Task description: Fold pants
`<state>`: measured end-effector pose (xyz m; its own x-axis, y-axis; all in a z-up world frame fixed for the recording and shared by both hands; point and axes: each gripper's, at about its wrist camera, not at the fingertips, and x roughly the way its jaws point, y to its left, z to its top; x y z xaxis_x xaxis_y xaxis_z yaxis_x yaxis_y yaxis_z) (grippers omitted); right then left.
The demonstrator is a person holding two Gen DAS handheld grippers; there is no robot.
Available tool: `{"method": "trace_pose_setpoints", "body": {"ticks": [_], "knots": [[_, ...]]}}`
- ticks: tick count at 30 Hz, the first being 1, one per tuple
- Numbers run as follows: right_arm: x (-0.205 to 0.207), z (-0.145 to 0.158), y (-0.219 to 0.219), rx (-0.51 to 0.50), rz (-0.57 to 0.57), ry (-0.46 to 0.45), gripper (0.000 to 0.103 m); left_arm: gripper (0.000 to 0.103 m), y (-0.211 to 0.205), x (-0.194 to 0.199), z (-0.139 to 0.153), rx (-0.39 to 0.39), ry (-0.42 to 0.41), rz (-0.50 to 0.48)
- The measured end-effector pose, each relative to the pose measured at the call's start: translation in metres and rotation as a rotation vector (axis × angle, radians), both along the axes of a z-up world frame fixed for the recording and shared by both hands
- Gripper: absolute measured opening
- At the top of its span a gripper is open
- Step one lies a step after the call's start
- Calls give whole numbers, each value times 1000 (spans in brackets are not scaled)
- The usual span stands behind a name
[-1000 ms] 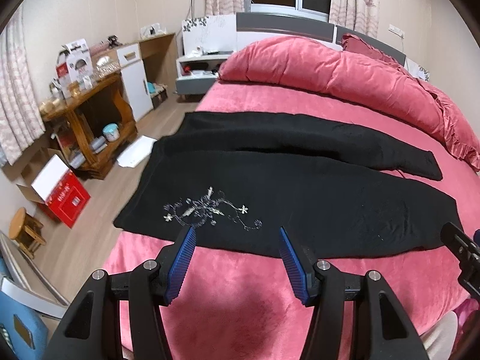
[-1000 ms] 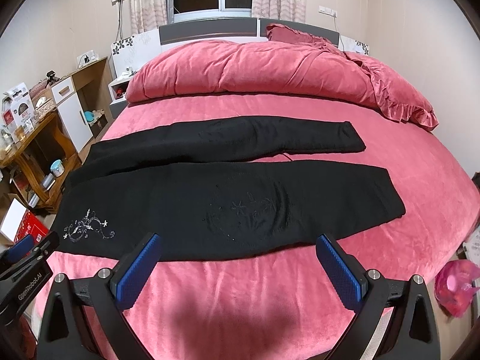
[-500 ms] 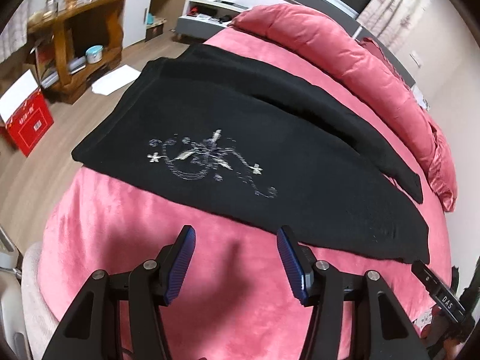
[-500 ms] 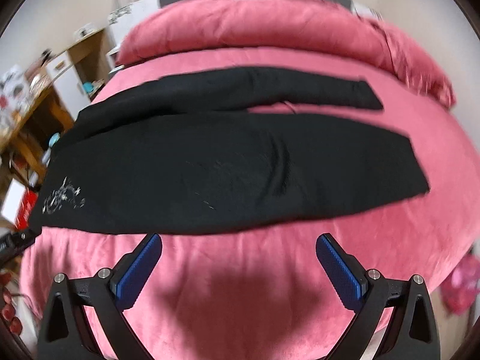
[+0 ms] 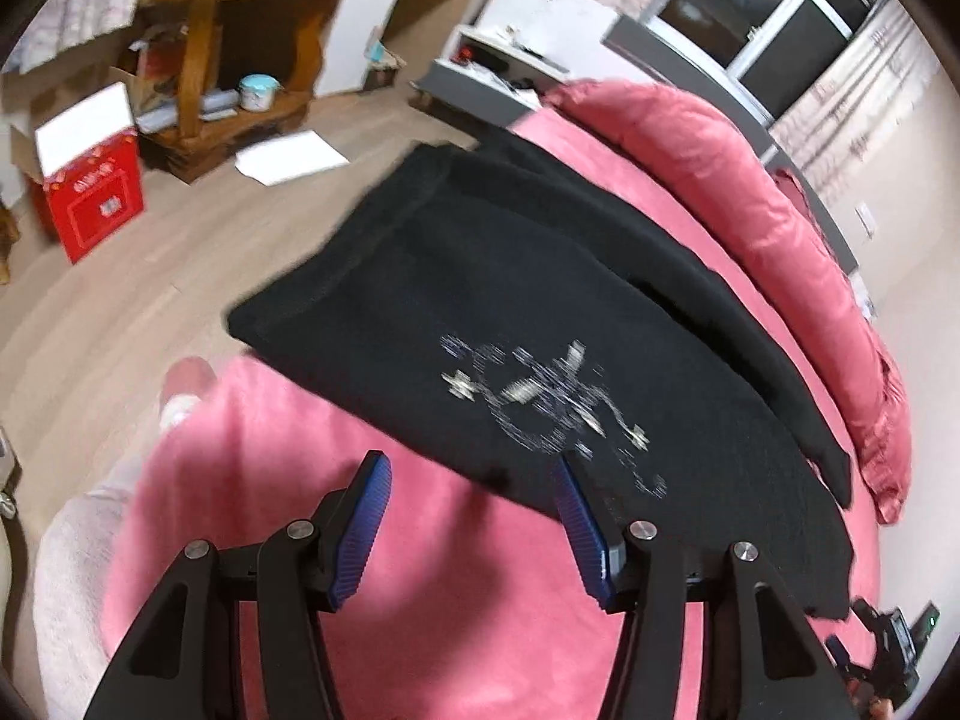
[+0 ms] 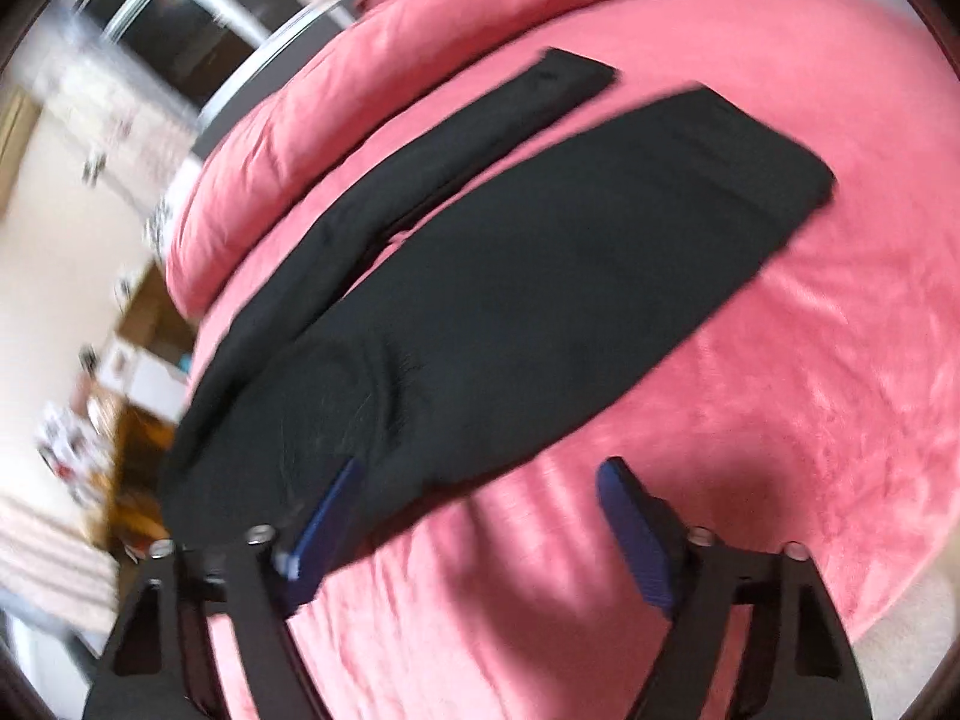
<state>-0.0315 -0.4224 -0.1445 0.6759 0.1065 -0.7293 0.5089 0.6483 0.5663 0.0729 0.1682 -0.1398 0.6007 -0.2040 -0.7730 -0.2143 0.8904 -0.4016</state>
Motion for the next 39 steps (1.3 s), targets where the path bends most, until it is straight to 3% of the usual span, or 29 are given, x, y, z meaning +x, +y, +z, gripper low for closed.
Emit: {"method": "trace_pose_setpoints", "body": {"ticks": [5, 9, 12, 16, 21, 26, 31, 39], "knots": [[-12, -20, -31, 73, -56, -51, 75, 56, 19, 3, -14, -46, 22, 79], [-24, -47, -58, 250, -161, -120, 66, 56, 20, 9, -25, -109, 41, 83], [-30, -58, -73, 331, -227, -209, 58, 56, 17, 11, -26, -129, -13, 62], [-22, -59, -78, 319, -219, -246, 51, 56, 16, 19, -32, -153, -5, 49], [-12, -61, -77, 277, -182, -268, 38, 57, 23, 21, -36, -222, -2, 107], [-27, -76, -90, 259, -176, -297, 10, 58, 24, 27, -38, -223, 3, 107], [-31, -80, -91, 264, -169, -324, 9, 58, 20, 30, -38, -169, -23, 107], [-23, -77, -90, 194, -157, -310, 8, 56, 23, 37, -43, -175, -38, 157]]}}
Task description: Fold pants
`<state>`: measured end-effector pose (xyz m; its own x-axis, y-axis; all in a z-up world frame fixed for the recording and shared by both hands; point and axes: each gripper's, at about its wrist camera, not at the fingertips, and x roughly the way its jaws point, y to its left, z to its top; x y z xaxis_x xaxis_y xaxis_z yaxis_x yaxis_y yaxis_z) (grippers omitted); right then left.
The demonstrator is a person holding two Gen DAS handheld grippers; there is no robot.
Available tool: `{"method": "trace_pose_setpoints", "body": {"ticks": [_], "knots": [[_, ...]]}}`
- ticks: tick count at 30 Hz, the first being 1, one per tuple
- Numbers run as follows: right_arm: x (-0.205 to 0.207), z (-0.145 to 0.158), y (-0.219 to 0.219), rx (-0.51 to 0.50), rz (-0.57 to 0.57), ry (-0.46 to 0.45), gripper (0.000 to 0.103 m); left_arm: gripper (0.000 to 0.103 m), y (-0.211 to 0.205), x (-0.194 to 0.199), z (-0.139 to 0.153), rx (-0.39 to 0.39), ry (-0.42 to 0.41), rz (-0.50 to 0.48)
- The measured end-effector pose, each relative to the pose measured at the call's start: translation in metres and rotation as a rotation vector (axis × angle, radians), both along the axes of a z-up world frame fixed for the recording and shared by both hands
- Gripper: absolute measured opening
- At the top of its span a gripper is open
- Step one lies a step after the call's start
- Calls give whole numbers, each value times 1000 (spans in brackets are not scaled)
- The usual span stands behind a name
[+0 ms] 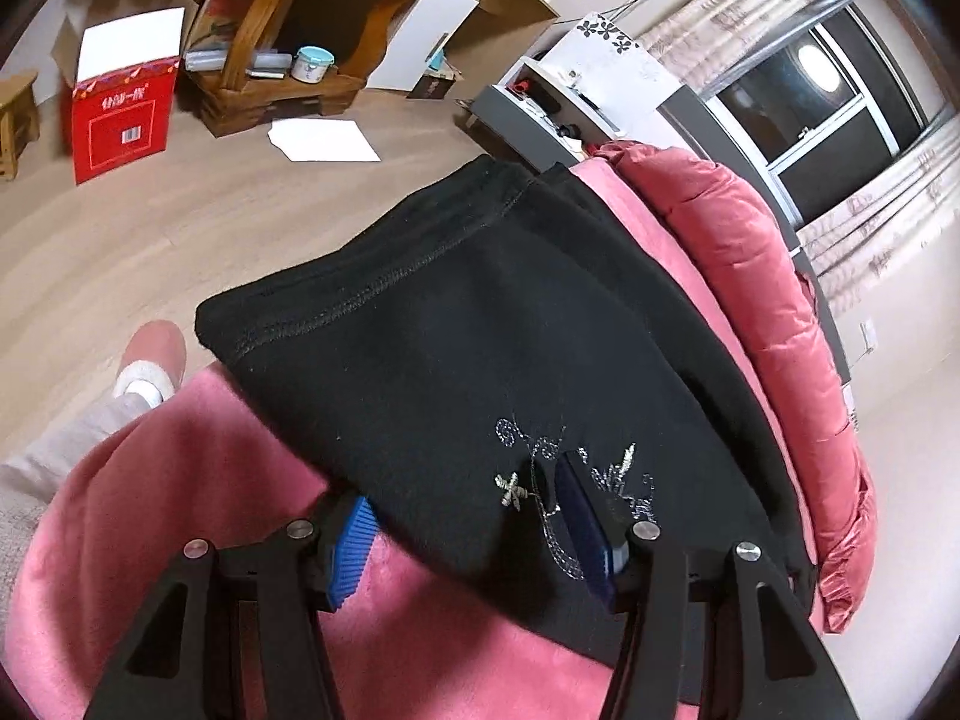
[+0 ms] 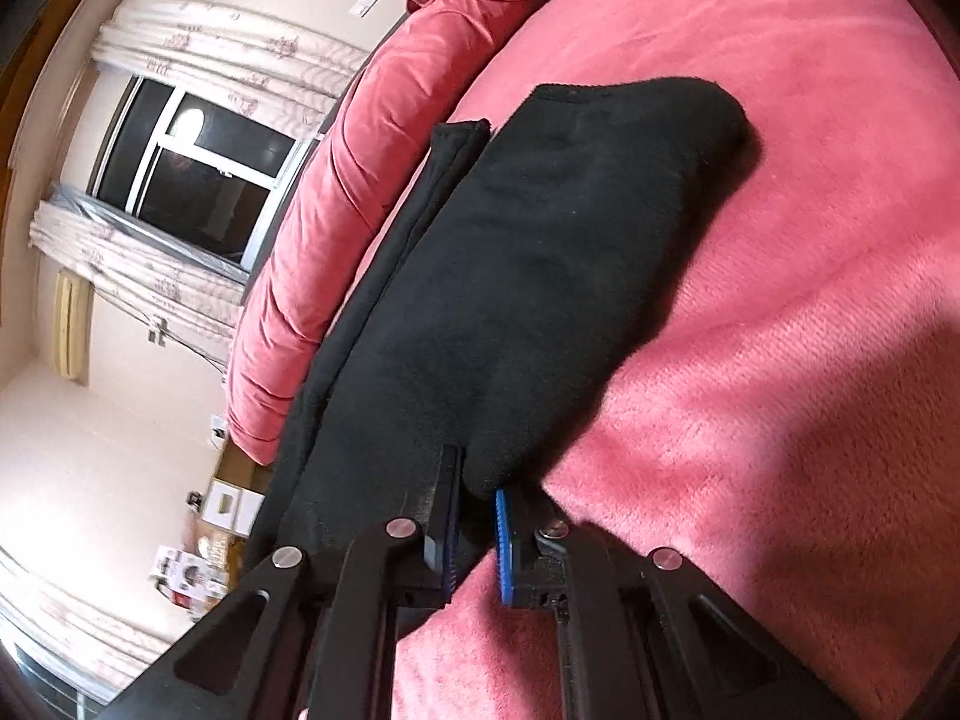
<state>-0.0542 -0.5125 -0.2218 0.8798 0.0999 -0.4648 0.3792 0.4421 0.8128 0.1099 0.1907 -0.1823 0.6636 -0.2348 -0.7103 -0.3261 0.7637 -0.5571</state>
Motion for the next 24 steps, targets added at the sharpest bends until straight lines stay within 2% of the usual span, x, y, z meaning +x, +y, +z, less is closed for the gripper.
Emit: {"method": "trace_pose_setpoints", "body": {"ticks": [1, 3, 4, 8, 11, 17, 24], "knots": [[2, 1, 0, -14, 3, 11, 7, 54, -2, 2, 1, 25, 15, -10], [6, 4, -1, -26, 12, 40, 6, 39, -6, 5, 5, 92, 60, -27], [6, 5, -3, -28, 14, 50, 7, 31, -7, 7, 6, 100, 74, -42], [10, 15, -7, -43, 12, 100, 7, 11, -2, 9, 9, 50, 97, -96], [7, 23, -8, -65, 2, 109, 7, 8, 0, 3, 19, 43, 91, -118], [-9, 54, -9, -123, -19, 52, 7, 7, 1, -19, 43, 16, 57, -161], [-42, 66, -12, -148, -38, 52, 7, 7, 10, -51, 48, -9, 76, -212]]}}
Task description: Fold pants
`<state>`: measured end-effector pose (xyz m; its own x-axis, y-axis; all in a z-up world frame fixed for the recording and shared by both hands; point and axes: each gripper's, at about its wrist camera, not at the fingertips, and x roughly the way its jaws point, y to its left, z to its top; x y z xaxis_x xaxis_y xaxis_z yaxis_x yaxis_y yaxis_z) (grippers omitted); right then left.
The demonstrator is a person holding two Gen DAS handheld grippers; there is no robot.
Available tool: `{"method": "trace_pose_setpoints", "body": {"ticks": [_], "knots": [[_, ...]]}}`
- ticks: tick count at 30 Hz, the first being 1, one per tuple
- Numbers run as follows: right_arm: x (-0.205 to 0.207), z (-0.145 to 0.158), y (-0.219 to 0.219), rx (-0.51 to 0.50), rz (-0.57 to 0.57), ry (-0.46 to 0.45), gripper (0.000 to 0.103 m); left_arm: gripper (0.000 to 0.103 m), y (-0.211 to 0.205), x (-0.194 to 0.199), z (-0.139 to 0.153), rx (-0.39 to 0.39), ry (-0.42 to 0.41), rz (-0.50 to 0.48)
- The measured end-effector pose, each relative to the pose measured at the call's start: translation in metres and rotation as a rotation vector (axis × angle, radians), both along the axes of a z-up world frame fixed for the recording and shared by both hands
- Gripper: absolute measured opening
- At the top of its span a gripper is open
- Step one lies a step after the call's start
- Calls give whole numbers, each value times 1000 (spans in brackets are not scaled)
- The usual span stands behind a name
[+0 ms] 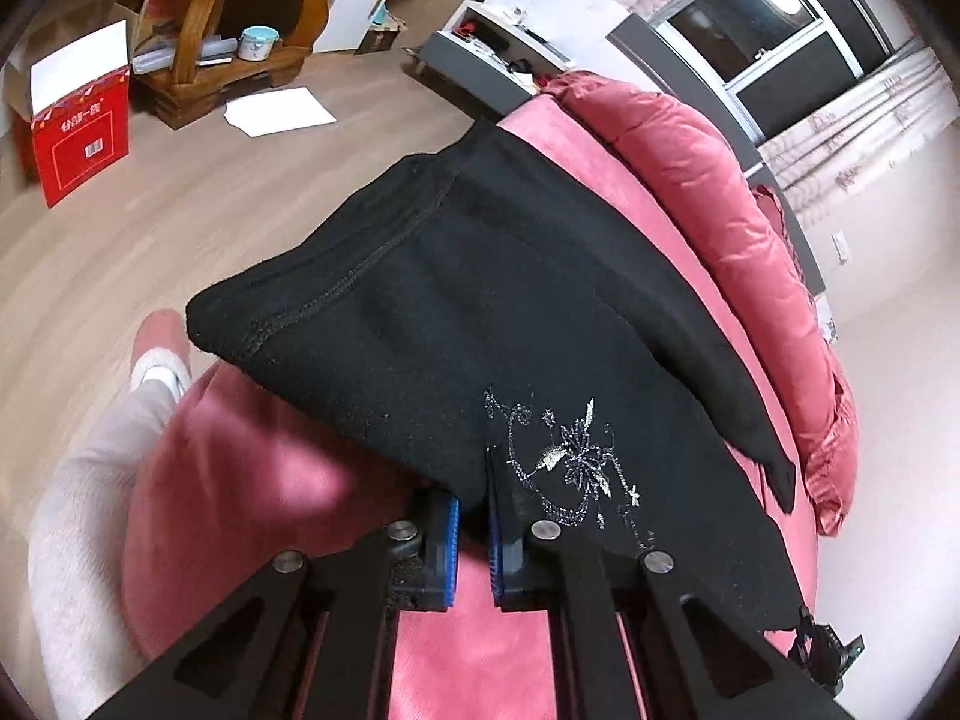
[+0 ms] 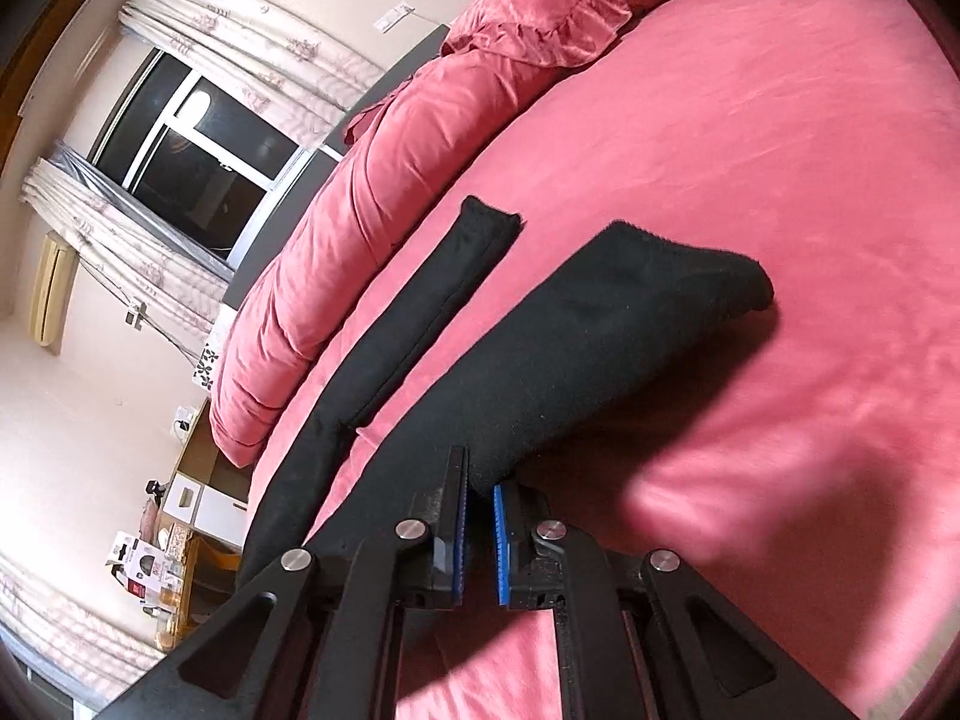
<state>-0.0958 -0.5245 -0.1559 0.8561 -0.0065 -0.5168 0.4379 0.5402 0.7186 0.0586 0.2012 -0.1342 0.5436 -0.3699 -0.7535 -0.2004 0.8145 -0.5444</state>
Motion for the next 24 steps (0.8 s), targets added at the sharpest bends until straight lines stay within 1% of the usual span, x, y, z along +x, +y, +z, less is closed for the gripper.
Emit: {"method": "trace_pose_setpoints", "body": {"ticks": [3, 5, 7, 9, 10, 11, 12, 13, 14, 16, 18, 19, 20, 21, 22, 24], "knots": [[-12, -2, 2, -21, -2, 28, 7, 7, -3, -11, -8, 22, 17, -17], [-17, -13, 3, -21, 1, 71, 7, 7, -6, -11, -22, 27, 49, -15], [-18, -29, 1, 20, -9, 106, 7, 8, -6, -10, -35, 10, 71, 3], [-18, -40, -1, 57, -19, 122, 11, 10, -6, -9, -39, -1, 64, 21], [-18, -44, -2, 74, -25, 134, 12, 13, -6, -9, -39, -11, 57, 22], [-17, -45, -5, 90, -28, 131, 19, 21, -7, -9, -38, -18, 48, 17], [-18, -45, -7, 98, -30, 117, 27, 24, -8, -8, -37, -27, 40, 10], [-19, -43, -11, 99, -42, 102, 48, 28, -9, -6, -36, -33, 34, 7], [-21, -41, -14, 92, -67, 85, 59, 28, -9, -5, -35, -31, 31, 13], [-22, -38, -24, 86, -123, 56, 59, 28, -10, 0, -36, -25, 23, 33], [-19, -41, -33, 106, -140, 62, 51, 28, -13, 2, -38, -21, 23, 34], [-17, -44, -37, 115, -141, 79, 39, 25, -15, 4, -37, -5, 29, 26], [-12, -45, -42, 113, -138, 110, 21, 19, -16, 5, -36, 21, 35, 17], [-10, -46, -43, 102, -135, 138, 11, 15, -18, 5, -35, 45, 38, 2], [-10, -46, -45, 90, -130, 156, 9, 11, -21, 5, -32, 71, 41, -17], [-15, -39, -46, 58, -126, 160, 9, 8, -22, 2, -25, 98, 36, -35]]}}
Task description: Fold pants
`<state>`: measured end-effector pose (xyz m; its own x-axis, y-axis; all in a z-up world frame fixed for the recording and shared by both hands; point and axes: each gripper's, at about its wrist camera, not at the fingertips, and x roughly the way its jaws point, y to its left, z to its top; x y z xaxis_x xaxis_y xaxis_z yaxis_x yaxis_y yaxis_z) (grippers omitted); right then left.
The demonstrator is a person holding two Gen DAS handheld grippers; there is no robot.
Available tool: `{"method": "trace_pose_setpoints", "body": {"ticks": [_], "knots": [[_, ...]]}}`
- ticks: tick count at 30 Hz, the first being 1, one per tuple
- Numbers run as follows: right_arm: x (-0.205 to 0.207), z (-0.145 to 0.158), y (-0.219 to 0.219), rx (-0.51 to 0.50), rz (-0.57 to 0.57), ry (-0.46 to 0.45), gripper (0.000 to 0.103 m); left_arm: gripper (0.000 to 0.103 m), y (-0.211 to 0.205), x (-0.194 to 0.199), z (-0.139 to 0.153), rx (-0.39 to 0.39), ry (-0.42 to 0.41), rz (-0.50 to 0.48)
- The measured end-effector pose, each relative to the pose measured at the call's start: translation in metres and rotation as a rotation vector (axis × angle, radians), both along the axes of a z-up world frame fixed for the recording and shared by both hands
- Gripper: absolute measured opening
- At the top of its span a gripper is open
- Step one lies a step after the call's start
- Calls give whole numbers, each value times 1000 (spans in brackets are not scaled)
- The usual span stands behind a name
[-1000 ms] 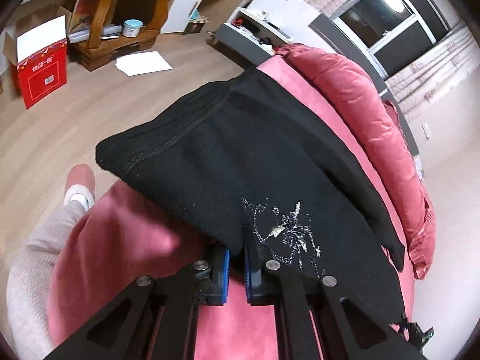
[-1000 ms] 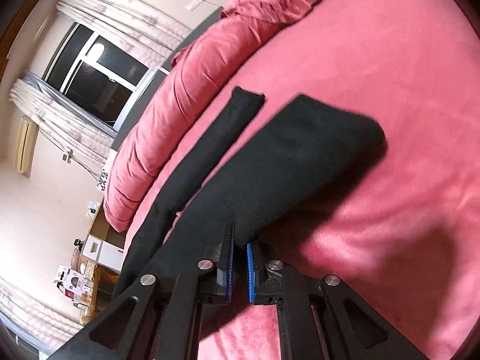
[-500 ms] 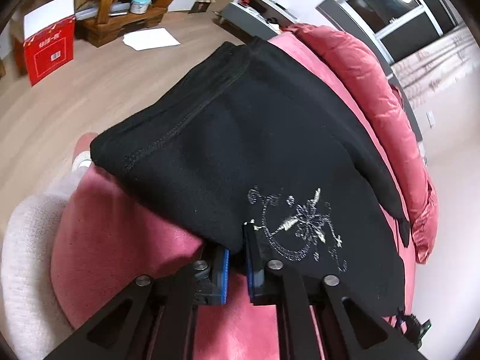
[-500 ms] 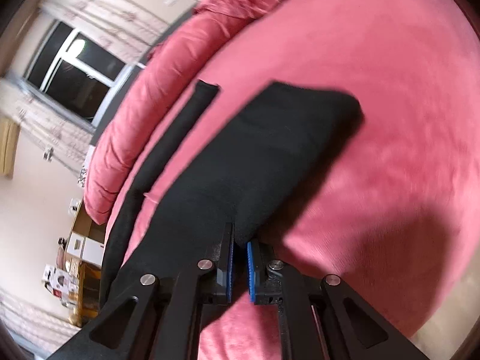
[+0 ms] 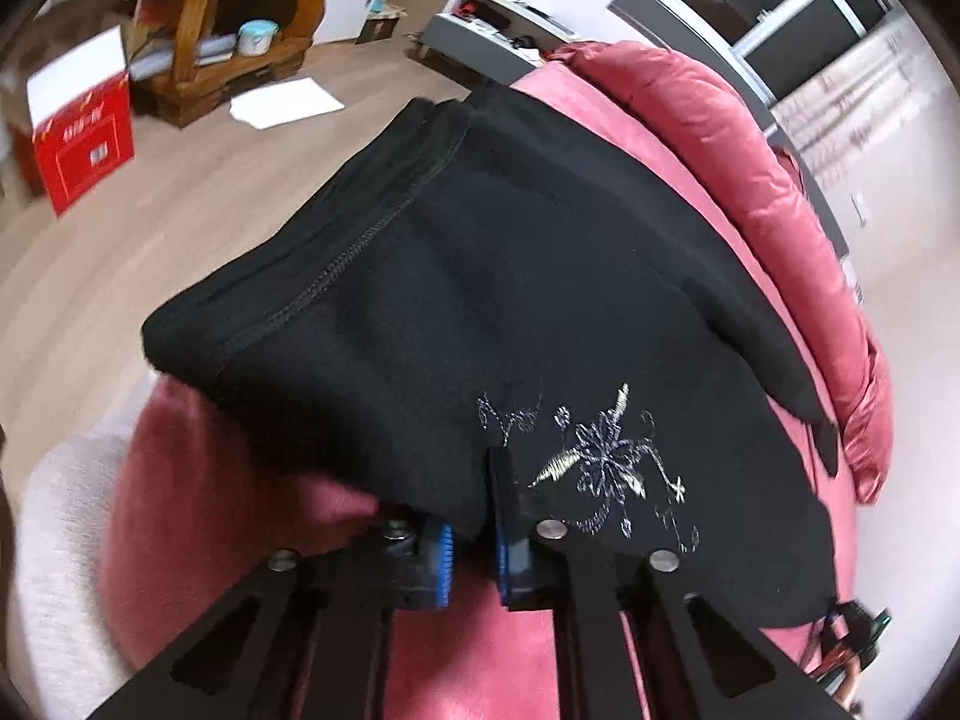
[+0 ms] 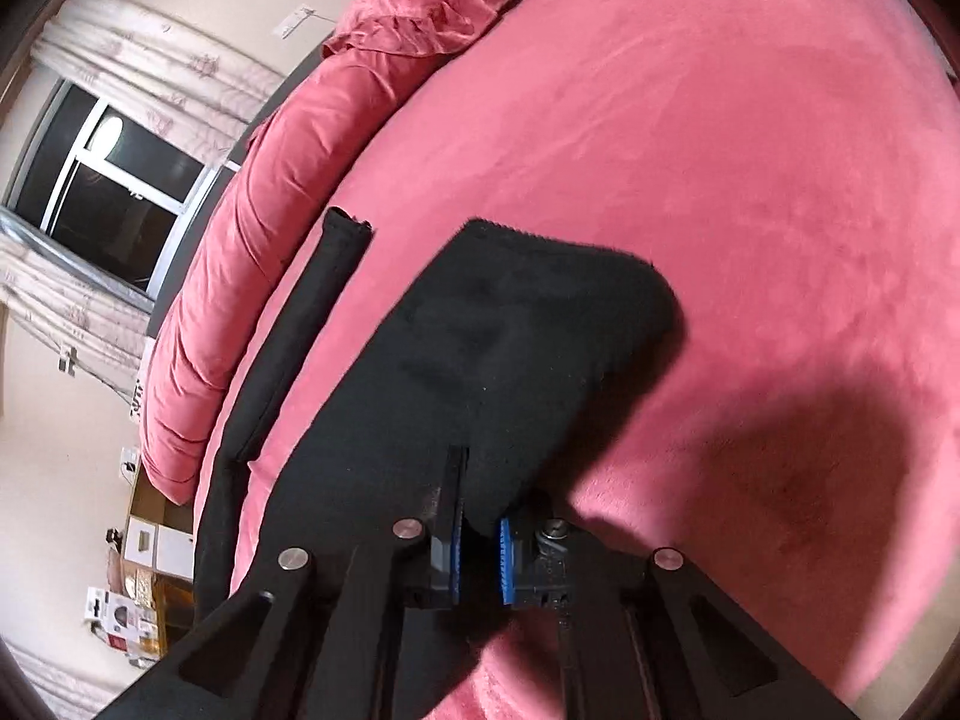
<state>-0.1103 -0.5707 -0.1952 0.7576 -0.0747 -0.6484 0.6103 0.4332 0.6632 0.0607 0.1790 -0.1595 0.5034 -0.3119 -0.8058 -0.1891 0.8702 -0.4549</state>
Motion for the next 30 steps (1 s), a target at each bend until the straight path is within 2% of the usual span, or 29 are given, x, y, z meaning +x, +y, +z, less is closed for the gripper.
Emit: {"method": "trace_pose_setpoints", "body": {"ticks": [8, 11, 14, 16, 19, 22, 24, 28, 30], "knots": [[-23, 44, -6, -146, -16, 7, 8, 7, 0, -17, 40, -12, -19, -87], [-32, 52, -11, -173, -30, 29, 8, 7, -5, -25, 42, -7, -1, -128], [-39, 49, -17, -190, -49, 64, 7, 7, -10, -31, 29, 15, 57, -151], [-39, 39, -19, -167, -57, 109, 8, 8, -11, -28, 15, 20, 123, -142], [-35, 18, -17, -137, -66, 184, 9, 16, -8, -22, 6, 11, 173, -118], [-40, 13, -16, -122, -95, 177, 18, 22, 0, -23, 8, -34, 163, -81], [-41, 17, -17, -124, -113, 200, 28, 23, 10, -26, 9, -71, 165, -42], [-45, 48, -15, -249, -211, 304, 43, 25, 38, -35, 14, -149, 154, 71], [-49, 64, -9, -301, -245, 276, 46, 27, 51, -41, 18, -168, 136, 111]]}}
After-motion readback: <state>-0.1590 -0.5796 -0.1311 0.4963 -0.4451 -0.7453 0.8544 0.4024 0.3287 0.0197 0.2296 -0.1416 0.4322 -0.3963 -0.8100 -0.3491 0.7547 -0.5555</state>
